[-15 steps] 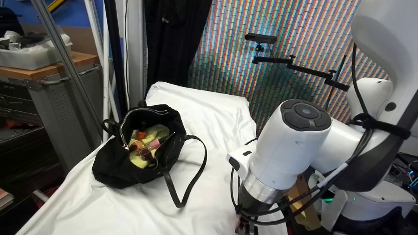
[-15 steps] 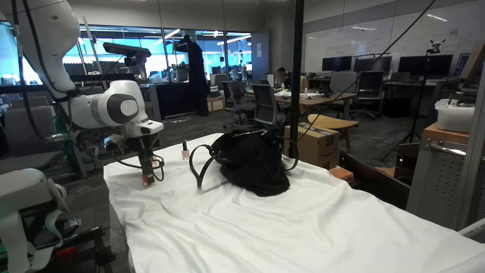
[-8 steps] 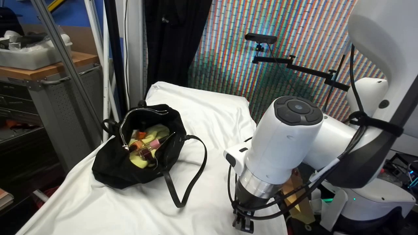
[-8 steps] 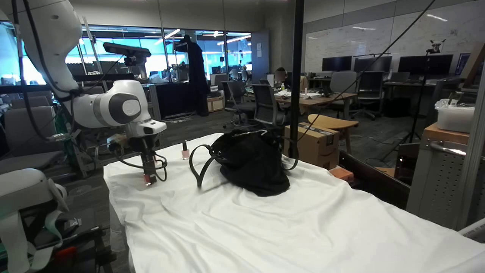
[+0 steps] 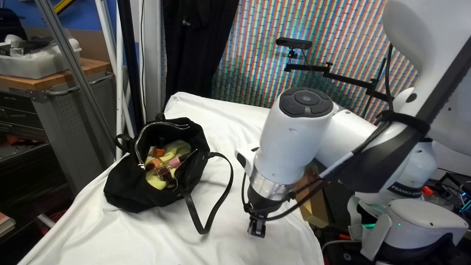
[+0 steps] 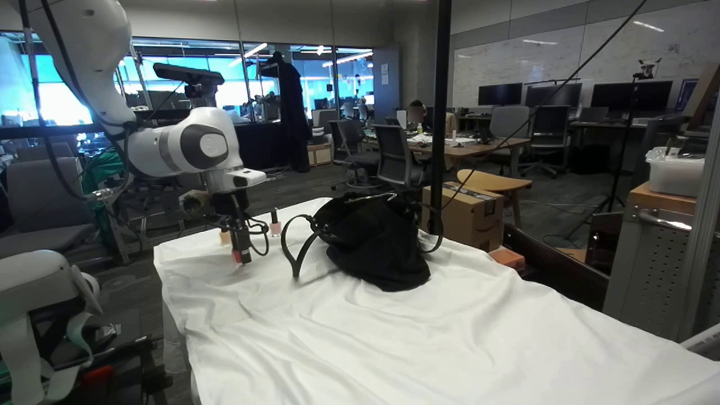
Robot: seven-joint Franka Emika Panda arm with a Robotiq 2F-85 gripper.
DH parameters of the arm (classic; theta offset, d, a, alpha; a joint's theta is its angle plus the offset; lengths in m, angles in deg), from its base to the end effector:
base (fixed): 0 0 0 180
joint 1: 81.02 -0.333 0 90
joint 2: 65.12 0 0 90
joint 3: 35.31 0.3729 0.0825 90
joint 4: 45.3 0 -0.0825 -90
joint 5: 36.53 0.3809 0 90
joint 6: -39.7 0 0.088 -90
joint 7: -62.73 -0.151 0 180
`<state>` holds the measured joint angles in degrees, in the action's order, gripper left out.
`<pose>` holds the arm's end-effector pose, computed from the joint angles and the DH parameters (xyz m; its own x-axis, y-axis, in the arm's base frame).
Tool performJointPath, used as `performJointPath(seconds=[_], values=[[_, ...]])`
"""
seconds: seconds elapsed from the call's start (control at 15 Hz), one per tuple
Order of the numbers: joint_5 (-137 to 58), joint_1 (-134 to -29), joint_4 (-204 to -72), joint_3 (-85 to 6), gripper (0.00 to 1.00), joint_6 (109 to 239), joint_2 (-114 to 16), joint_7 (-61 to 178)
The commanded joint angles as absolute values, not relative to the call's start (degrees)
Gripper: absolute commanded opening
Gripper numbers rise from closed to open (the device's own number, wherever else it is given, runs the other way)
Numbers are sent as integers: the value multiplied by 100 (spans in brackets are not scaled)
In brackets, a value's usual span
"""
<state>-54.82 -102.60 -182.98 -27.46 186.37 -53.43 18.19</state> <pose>0.4388 0.2454 0.2419 0.9986 0.0087 0.0516 0.0015 -0.9905 0.1373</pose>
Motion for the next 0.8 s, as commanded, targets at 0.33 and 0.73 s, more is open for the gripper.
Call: performJointPath(seconds=[0.33, 0.73], values=[[-6125, -9776, -16850, -3083, 16, 17644, -5310, 2736], [-6337, -9514, -15801, -3247, 16, 17496, -4955, 3432]])
